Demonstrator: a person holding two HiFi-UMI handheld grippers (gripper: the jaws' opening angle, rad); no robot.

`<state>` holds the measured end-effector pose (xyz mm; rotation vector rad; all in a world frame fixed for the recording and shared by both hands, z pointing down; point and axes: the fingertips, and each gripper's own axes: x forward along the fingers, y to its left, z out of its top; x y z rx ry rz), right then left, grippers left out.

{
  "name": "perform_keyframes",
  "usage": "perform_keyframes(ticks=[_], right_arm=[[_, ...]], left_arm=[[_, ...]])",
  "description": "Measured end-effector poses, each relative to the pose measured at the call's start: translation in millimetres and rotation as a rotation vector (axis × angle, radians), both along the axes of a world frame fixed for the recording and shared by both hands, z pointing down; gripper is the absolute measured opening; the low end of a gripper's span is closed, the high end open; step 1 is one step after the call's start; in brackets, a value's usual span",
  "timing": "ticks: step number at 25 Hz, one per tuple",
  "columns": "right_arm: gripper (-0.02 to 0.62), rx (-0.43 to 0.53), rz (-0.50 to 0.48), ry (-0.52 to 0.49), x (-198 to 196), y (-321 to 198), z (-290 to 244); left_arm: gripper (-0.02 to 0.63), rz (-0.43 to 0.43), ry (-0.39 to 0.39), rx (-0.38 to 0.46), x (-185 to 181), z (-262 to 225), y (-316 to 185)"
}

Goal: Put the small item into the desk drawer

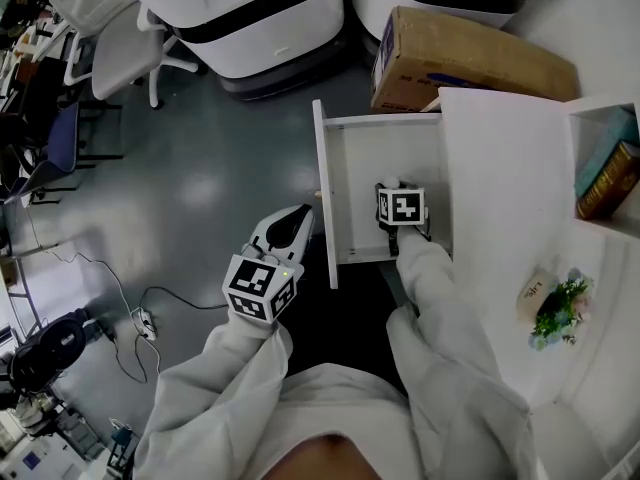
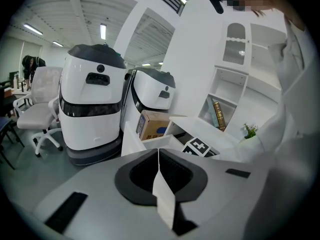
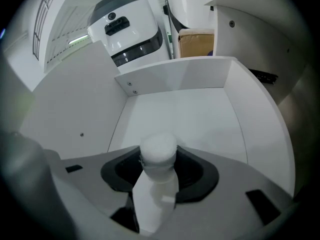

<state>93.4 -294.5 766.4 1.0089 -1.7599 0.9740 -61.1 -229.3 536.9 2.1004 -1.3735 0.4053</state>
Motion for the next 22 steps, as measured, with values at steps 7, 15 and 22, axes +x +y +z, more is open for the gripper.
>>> perform_keyframes(ticks=[7,15,22], right_arm=[[0.215,0.032,0.006,-0.036,-3,-2,-3],[0.291,0.056,0.049,-0.110,-5,-3,-9],[0.299,0.071,0.057,-0.132,-9,1,-13]], left_arm=[[0.021,0.037,0.000,-0.002,10,-1,-3],[0.022,0.071,0.004,-0.003,16,-1,-5],[0.021,0.085,0.006,0.010,17,-3,-3]])
